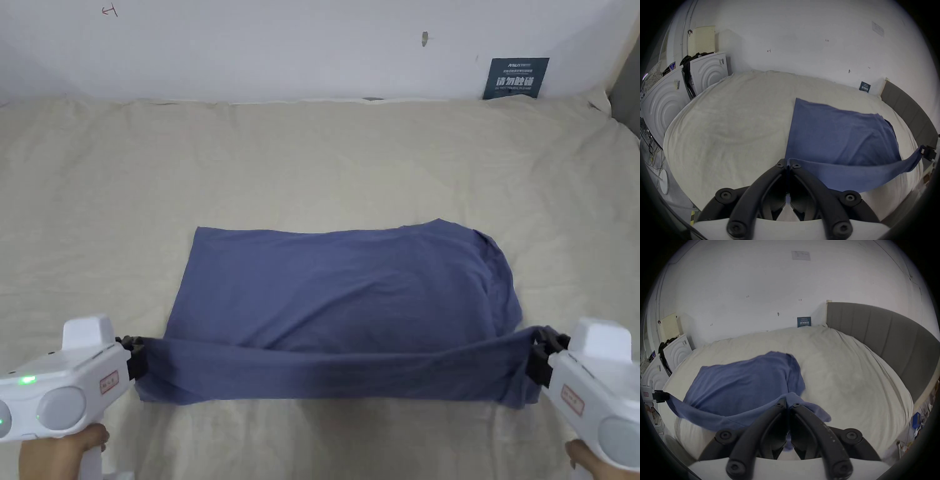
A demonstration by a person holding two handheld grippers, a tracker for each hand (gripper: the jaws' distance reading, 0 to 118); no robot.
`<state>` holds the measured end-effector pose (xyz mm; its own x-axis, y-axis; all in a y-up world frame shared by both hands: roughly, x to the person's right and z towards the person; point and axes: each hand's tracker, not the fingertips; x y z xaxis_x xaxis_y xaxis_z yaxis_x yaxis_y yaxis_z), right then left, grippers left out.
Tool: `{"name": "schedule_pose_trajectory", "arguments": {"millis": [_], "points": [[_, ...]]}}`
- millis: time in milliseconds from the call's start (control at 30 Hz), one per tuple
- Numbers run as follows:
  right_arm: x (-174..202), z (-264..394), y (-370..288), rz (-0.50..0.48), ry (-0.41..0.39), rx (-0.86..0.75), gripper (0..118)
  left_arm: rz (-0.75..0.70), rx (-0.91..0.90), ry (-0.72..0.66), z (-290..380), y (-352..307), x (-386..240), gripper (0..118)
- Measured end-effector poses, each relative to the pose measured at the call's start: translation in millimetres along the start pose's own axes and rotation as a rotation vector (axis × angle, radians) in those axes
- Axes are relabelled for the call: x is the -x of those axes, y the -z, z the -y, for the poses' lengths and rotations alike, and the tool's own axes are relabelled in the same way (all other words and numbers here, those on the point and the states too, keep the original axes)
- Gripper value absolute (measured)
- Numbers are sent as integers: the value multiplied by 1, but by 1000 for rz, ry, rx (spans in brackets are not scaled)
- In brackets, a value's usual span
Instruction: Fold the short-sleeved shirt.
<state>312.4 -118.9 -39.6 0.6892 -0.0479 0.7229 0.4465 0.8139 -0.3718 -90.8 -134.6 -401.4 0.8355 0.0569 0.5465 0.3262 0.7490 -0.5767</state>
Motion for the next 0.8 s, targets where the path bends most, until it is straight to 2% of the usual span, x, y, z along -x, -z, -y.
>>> {"name": "schedule_pose_trajectory", "arguments": {"millis": [267,533,600,667,700,733,767,800], "points": [[7,-33,96,24,-70,103,5,-41,46,35,-35,77,-11,3],[-1,-11,176,65,-51,303,6,-107,229,113,-21,153,-23,3],[-1,-3,182,97,-12,373,6,-114,218,117,-17,154,-26,3],[-2,1,176,85,23,339,8,-120,209,124,-19,149,-27,5],[-2,0,171,92,25,314,14,-125,217,126,-21,148,-27,9],[0,-4,167,104,20,322,28,-137,231,127,-24,145,-27,22],[1,-9,160,122,19,322,43,-163,234,121,-28,140,-28,43],[1,-13,151,132,22,302,62,-164,235,111,-32,134,-28,74]]}}
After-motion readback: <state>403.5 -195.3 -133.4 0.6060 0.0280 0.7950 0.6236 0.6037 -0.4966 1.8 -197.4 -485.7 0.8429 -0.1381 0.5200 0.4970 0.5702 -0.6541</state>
